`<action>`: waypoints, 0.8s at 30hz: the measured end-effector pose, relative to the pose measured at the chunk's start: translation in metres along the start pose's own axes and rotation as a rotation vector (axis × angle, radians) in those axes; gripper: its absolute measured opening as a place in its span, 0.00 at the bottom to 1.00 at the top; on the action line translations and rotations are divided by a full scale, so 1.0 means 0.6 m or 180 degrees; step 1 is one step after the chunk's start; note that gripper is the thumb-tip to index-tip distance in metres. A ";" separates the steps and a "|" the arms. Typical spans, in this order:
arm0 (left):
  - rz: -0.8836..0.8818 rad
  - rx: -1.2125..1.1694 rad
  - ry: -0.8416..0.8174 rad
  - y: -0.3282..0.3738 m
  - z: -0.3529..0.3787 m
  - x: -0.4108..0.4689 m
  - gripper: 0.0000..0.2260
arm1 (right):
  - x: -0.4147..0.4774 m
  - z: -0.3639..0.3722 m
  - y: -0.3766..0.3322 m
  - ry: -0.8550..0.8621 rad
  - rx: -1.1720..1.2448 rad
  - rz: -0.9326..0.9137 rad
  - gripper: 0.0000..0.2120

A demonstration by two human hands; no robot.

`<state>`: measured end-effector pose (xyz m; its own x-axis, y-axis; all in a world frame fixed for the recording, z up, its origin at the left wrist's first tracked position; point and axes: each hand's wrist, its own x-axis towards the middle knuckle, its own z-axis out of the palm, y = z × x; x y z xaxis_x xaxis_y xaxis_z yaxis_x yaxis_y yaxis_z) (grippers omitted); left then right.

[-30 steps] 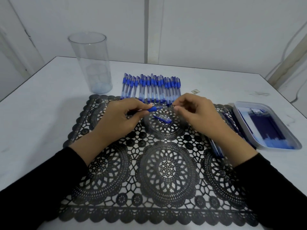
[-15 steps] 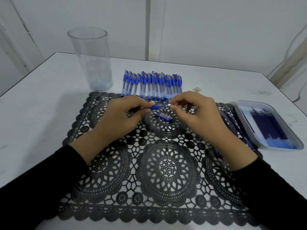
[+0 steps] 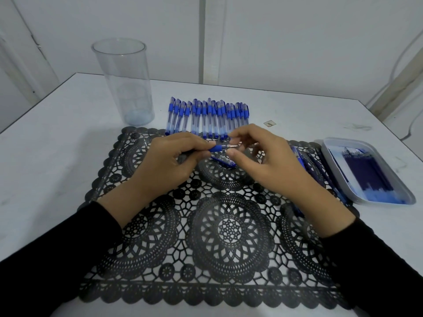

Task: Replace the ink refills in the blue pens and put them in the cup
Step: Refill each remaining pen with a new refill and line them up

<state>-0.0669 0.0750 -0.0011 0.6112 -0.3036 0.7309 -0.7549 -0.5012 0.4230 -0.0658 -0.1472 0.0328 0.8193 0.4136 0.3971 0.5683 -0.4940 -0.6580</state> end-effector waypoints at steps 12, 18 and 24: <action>0.0002 -0.0027 0.0010 -0.001 -0.002 0.000 0.10 | 0.000 0.002 0.007 0.0159 0.0063 -0.0211 0.03; 0.0017 -0.0031 0.0017 0.000 -0.002 0.001 0.09 | -0.002 0.002 0.008 0.0214 0.0019 -0.0259 0.06; 0.0034 -0.0021 -0.0002 -0.003 -0.004 -0.001 0.09 | -0.001 0.003 0.008 0.0255 -0.0170 -0.0154 0.07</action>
<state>-0.0665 0.0781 -0.0008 0.6031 -0.3094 0.7352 -0.7630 -0.4926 0.4186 -0.0635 -0.1487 0.0283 0.7930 0.3767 0.4789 0.6090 -0.5157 -0.6027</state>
